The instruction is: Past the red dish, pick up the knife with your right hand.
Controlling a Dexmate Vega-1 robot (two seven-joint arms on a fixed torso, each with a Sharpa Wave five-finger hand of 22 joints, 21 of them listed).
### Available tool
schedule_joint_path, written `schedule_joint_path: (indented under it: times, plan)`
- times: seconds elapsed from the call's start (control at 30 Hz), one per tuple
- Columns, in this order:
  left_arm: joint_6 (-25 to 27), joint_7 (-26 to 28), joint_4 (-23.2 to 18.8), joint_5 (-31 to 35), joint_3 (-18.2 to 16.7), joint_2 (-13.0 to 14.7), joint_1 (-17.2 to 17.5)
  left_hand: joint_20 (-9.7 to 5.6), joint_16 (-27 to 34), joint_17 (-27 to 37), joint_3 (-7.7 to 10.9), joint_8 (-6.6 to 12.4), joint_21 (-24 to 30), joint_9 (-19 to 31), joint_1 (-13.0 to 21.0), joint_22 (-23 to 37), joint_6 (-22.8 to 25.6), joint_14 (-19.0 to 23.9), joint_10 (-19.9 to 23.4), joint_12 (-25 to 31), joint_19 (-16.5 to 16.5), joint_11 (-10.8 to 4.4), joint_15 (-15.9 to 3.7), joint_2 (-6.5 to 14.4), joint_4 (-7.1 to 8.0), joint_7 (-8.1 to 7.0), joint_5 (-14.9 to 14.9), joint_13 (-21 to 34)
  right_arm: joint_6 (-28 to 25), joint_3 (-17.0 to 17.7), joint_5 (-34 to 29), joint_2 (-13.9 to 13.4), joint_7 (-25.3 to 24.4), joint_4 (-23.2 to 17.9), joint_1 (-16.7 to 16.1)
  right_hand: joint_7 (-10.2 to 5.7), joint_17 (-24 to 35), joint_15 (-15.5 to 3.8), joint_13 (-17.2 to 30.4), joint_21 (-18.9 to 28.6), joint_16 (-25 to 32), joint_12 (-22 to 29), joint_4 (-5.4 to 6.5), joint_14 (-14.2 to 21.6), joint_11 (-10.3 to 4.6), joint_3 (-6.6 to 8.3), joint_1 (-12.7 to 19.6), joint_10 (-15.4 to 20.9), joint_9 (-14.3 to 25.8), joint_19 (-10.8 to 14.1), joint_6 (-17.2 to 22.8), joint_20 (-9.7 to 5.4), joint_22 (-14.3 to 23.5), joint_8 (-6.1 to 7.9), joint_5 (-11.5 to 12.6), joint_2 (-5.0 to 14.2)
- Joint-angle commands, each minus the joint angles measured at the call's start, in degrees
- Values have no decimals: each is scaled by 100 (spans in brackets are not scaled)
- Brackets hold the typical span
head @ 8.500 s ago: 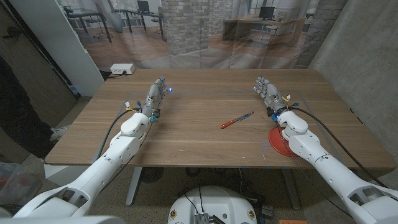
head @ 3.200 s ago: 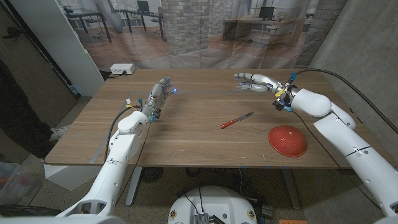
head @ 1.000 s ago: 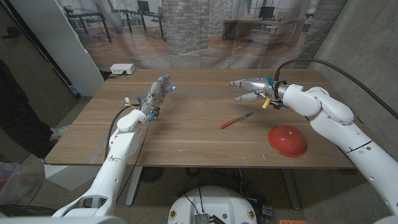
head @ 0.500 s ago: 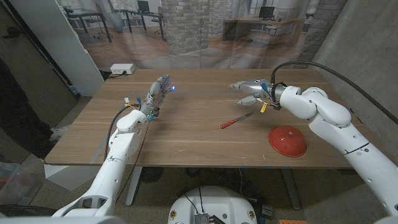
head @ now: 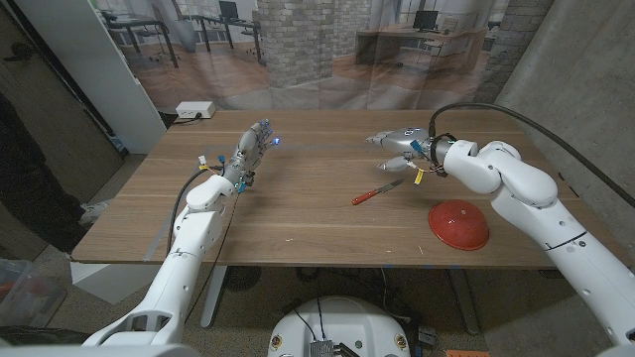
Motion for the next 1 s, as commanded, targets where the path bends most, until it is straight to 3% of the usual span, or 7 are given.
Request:
schedule_joint_path:
  times: [0.03,1.0]
  plan:
    - [34,-15,61,25,0,10,-56,14,1,7,-27,17,-43,9,-54,7,-569,-860,-410,16,-1251,15,11,373,-9,21,-14,23,94,40,-246,80,188,-49,-43,-3,21,-9,32,29,22,-9,-19,24,-31,30,114,32,28,42,-23,-141,-5,-11,54,-6]
    - [74,-99,115,62,32,4,-134,13,-2,5,-43,13,-81,9,-54,7,-574,-860,-416,10,-1239,19,17,363,-17,24,-14,24,237,-41,-625,181,529,-51,-54,-67,21,-48,37,14,5,-24,17,16,-109,3,342,-5,36,46,-6,-145,-2,12,103,-161]
